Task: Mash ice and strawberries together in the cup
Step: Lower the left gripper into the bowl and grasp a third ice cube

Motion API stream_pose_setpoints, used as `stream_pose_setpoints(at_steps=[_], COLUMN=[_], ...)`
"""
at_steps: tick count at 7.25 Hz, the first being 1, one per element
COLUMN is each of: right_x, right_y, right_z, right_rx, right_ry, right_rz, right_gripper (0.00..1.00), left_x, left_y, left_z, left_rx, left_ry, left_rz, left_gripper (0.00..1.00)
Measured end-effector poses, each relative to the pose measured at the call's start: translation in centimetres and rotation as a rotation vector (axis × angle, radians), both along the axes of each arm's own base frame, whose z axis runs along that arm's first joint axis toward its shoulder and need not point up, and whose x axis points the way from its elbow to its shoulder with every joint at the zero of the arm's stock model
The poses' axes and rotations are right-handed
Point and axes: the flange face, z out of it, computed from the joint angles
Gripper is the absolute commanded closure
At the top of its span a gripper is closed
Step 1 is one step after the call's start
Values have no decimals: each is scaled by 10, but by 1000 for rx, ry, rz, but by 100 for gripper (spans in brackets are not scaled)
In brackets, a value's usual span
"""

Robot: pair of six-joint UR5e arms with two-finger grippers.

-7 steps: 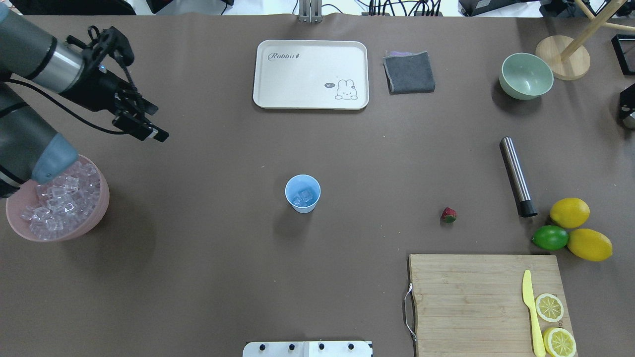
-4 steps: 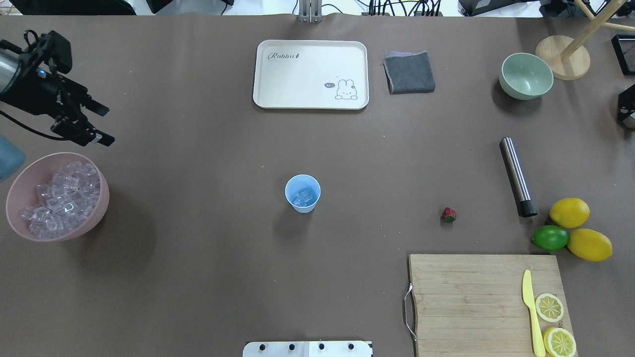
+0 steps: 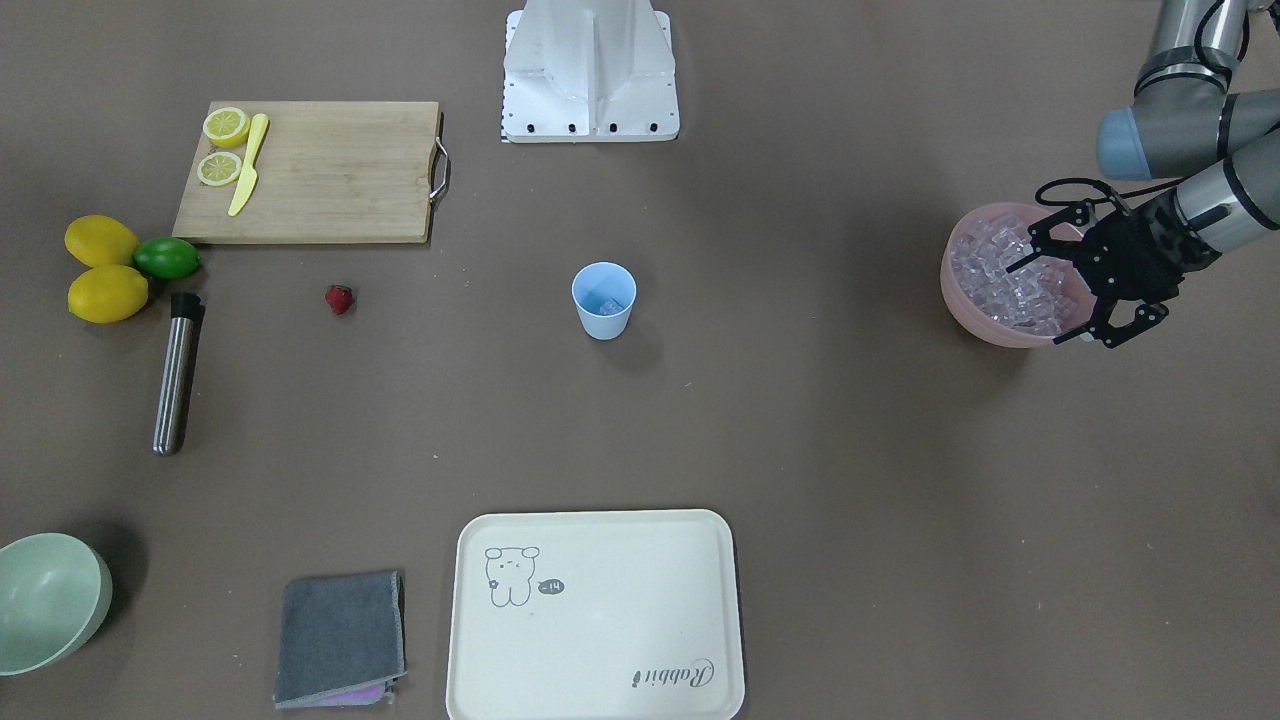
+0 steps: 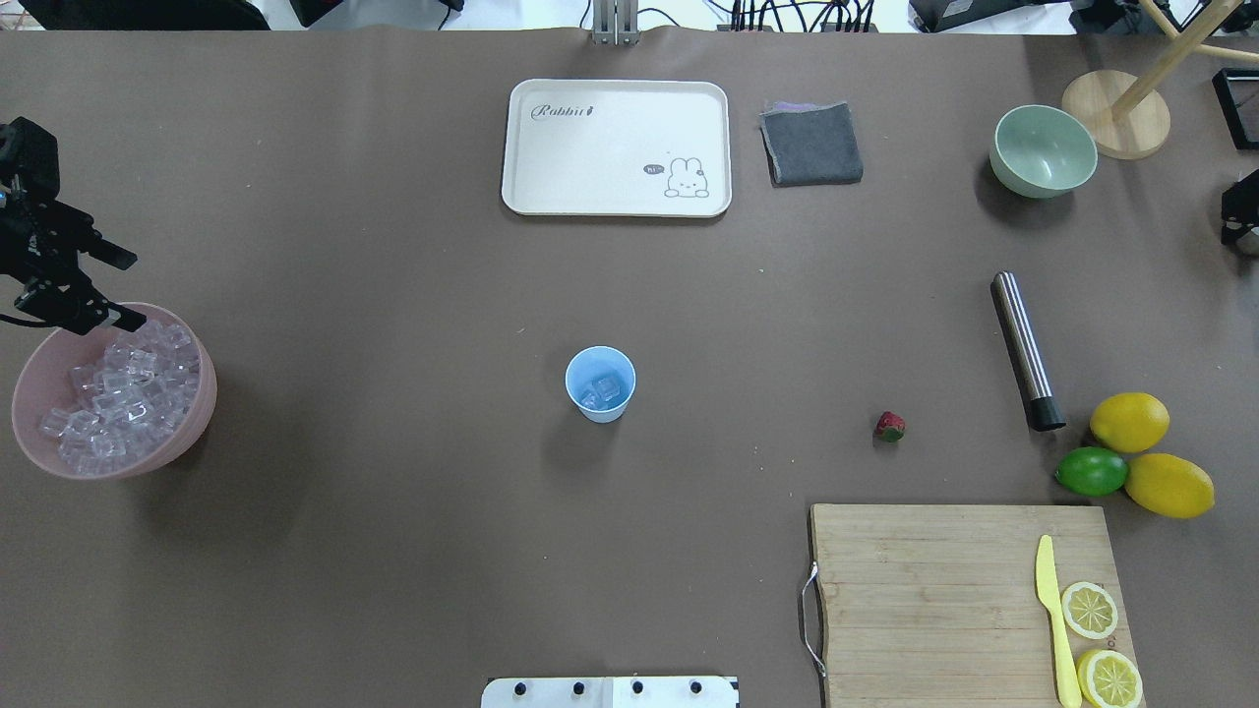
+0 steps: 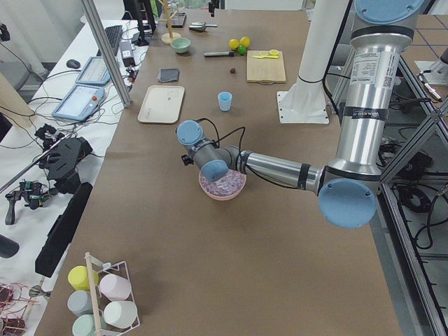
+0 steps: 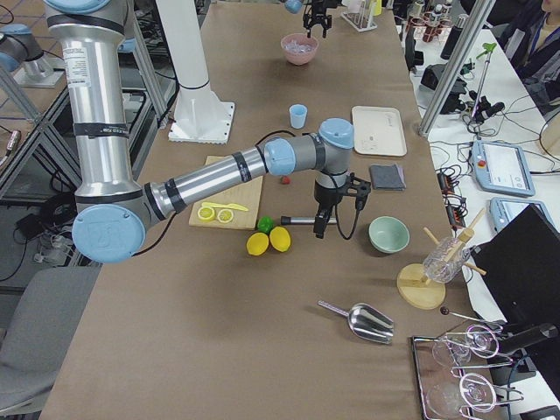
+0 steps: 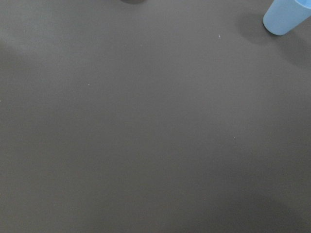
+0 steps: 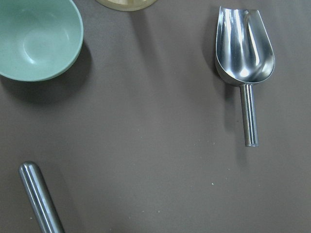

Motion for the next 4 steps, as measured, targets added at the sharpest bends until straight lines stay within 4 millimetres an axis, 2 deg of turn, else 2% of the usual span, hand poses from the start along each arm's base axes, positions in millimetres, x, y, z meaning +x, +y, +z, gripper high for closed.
stream_pose_setpoints(at_steps=[2, 4], right_x=[-4, -6], right_y=[1, 1], right_z=[-1, -1], right_rx=[3, 5], right_ry=[0, 1], right_rz=[-8, -13], right_gripper=[0, 0], left_x=[-9, -14], left_y=[16, 28], left_z=[24, 37], left_rx=[-24, -37], left_ry=[-19, -31], left_rz=[4, 8], left_gripper=[3, 3])
